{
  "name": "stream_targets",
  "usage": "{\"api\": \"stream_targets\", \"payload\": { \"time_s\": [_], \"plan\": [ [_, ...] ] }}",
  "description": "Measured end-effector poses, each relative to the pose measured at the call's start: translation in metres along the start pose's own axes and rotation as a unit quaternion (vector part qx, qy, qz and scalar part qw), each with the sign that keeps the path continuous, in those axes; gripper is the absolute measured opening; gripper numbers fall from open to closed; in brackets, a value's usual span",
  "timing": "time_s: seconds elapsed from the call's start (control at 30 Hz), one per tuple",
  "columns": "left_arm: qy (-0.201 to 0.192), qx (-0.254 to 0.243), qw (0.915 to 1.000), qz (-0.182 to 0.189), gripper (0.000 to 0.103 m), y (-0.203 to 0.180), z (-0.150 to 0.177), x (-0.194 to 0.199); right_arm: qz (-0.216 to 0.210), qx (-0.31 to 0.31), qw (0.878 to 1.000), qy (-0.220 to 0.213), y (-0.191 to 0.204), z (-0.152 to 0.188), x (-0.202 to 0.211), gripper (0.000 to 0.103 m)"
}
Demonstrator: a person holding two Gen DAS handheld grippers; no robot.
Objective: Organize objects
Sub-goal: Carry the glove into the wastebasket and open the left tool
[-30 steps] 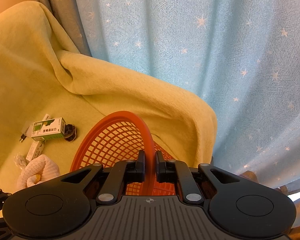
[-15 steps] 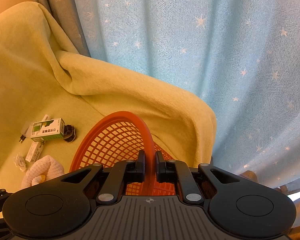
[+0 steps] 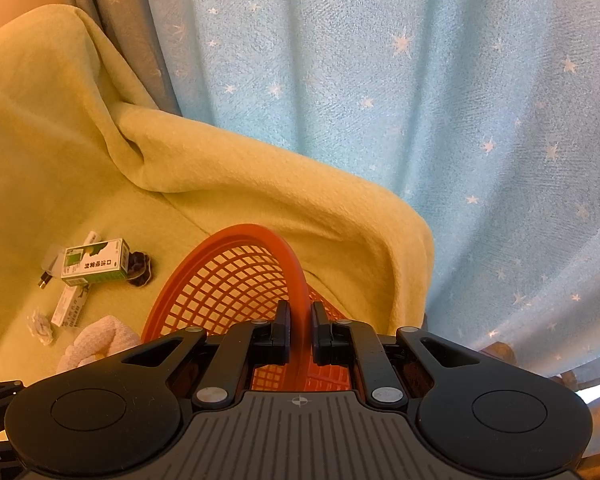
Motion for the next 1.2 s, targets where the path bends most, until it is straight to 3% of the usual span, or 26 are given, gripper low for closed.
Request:
{"api": "stream_targets", "payload": {
  "time_s": [0.5, 0.97, 1.2],
  "plan": [
    [-0.002, 0.009, 1.0000, -0.003, 0.021, 0.003, -0.001, 0.004, -0.018, 0.055, 0.998, -0.018, 0.027, -0.002, 0.004, 0.006],
    [-0.001, 0.011, 0.9999, -0.002, 0.021, -0.003, 0.002, 0.005, -0.035, 0.058, 0.997, -0.026, 0.033, 0.000, 0.008, 0.006],
    [0.007, 0.031, 0.9992, 0.022, 0.025, -0.010, -0.003, 0.000, -0.040, 0.054, 0.997, -0.026, 0.029, -0.001, 0.008, 0.006]
  ]
}}
Point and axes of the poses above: each gripper's, at about its wrist camera, not at the fingertips, and x roughly against the way its jaws point, y to its left, z to its underside, the point moved 8 cm from there along -x, roughly the way its jaws point, and after that the axes turned 11 degrees about x, right-handed, at the moved point
